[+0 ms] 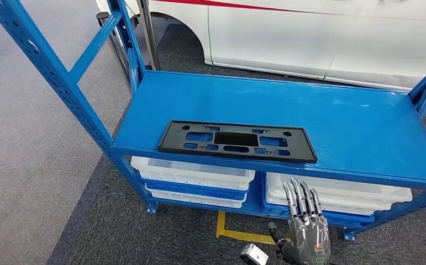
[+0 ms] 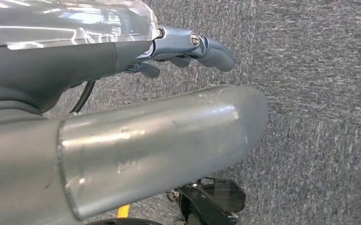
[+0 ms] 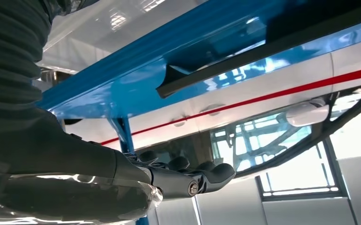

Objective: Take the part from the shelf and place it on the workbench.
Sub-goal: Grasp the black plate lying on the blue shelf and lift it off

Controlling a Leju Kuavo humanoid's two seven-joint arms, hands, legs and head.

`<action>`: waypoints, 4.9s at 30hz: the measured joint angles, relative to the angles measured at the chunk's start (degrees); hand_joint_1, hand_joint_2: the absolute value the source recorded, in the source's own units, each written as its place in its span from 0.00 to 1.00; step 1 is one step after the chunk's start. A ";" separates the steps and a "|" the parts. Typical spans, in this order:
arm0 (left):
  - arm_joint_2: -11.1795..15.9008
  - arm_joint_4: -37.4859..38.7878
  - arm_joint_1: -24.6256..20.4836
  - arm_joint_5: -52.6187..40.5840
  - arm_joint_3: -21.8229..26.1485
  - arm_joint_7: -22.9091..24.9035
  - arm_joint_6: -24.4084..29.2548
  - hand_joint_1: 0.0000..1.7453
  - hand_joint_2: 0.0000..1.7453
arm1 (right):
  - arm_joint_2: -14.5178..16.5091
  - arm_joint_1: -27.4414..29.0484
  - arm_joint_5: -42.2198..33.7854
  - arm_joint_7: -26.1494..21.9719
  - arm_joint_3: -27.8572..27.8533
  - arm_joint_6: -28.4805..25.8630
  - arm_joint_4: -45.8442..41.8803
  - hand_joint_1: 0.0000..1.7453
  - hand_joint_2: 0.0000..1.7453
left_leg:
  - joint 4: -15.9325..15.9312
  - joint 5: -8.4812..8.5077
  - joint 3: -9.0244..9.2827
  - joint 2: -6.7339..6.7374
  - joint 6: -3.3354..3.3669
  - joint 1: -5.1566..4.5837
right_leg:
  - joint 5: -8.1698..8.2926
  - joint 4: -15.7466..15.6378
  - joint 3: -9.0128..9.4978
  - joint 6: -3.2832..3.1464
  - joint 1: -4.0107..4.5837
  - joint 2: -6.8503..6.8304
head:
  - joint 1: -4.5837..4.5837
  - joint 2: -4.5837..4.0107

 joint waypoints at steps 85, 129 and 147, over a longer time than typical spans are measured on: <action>0.45 0.13 -3.09 -8.94 -5.03 6.63 -6.70 0.00 0.00 | 17.92 -19.93 -4.38 -2.64 -16.74 15.02 20.71 0.00 1.00 | -14.12 4.54 7.68 -0.40 0.72 -0.19 | 1.15 1.59 -3.24 0.70 0.34 0.51 | -0.02 -0.02; -0.53 -0.05 -5.77 -11.08 -5.37 8.94 -7.75 0.00 0.00 | 16.98 -26.45 -2.66 0.07 -1.92 18.10 33.22 0.02 1.00 | -15.22 8.28 5.64 -0.45 1.73 -0.23 | -0.20 0.88 -0.58 1.48 0.62 0.87 | -0.02 -0.01; -0.31 -0.05 -5.64 -11.61 -5.37 8.87 -7.89 0.00 0.00 | 15.27 -23.83 -4.29 0.74 -4.66 19.40 32.69 0.73 1.00 | -11.15 5.63 3.87 -0.32 0.69 -0.01 | 0.70 -1.29 0.89 0.02 0.21 0.16 | -0.03 0.00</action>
